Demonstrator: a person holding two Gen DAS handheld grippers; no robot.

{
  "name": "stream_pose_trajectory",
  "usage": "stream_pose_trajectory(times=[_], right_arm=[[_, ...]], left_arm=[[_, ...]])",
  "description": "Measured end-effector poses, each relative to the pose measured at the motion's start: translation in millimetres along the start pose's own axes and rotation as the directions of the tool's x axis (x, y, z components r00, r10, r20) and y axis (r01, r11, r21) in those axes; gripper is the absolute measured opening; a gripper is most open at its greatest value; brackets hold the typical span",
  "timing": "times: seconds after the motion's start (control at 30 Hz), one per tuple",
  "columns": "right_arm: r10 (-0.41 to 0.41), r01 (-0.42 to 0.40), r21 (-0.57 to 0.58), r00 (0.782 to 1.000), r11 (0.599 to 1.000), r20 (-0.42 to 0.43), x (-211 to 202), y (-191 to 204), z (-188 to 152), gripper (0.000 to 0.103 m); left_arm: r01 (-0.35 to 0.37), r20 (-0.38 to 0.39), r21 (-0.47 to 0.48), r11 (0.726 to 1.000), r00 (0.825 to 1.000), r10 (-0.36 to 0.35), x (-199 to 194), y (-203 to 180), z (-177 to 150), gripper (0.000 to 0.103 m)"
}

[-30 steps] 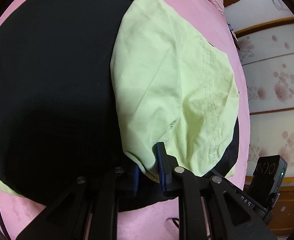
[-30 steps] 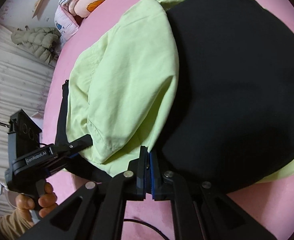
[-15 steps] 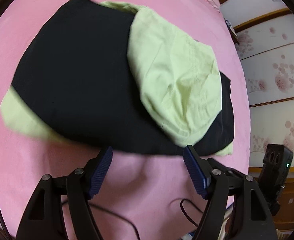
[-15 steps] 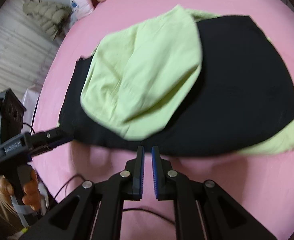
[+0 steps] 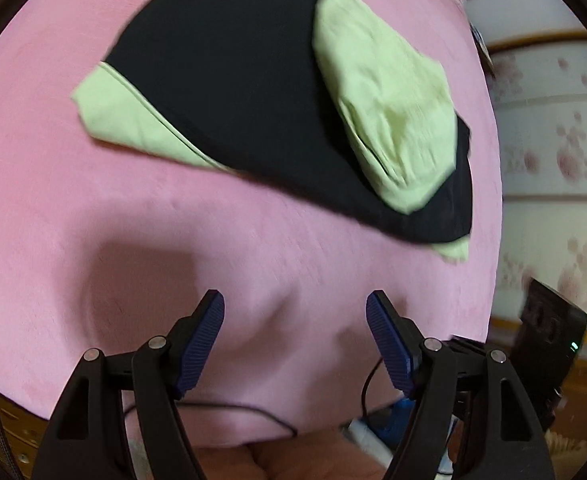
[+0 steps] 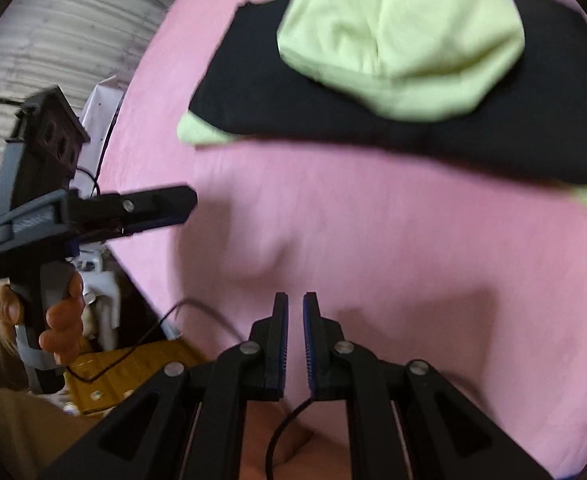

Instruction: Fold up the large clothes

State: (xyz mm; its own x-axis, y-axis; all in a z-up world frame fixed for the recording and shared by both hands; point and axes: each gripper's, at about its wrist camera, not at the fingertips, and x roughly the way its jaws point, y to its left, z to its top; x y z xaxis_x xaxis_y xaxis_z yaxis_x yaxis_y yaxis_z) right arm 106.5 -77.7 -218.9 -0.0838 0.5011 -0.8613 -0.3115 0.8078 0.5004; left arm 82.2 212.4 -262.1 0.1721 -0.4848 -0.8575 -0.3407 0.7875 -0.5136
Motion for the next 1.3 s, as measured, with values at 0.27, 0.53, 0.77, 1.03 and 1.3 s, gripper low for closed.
stream_pose_trajectory(times=[0.27,0.53,0.77,1.03,1.3], right_arm=[[-0.070,0.074,-0.010,0.975,0.997,0.213,-19,-2,54,0.007],[-0.095,0.117,-0.067,0.960,0.991,0.264,-12,7,74,0.007],[-0.068,0.087,-0.062,0.963,0.994,0.260,-5,14,77,0.007],[-0.108,0.129,-0.050,0.948,0.990,0.301,-8,15,88,0.007],[-0.274,0.290,0.044,0.830,0.956,0.486,-16,2,122,0.007]], left_arm=[[0.129,0.156,-0.192,0.973,0.983,-0.100,29,48,37,0.072],[0.362,0.277,-0.271,0.892,0.917,-0.287,59,76,55,0.080],[0.498,0.410,-0.266,0.825,0.833,-0.371,70,82,80,0.080],[0.325,0.453,-0.074,0.943,0.853,-0.259,36,31,102,0.012],[0.142,0.465,0.090,0.986,0.870,-0.168,15,-17,101,0.009]])
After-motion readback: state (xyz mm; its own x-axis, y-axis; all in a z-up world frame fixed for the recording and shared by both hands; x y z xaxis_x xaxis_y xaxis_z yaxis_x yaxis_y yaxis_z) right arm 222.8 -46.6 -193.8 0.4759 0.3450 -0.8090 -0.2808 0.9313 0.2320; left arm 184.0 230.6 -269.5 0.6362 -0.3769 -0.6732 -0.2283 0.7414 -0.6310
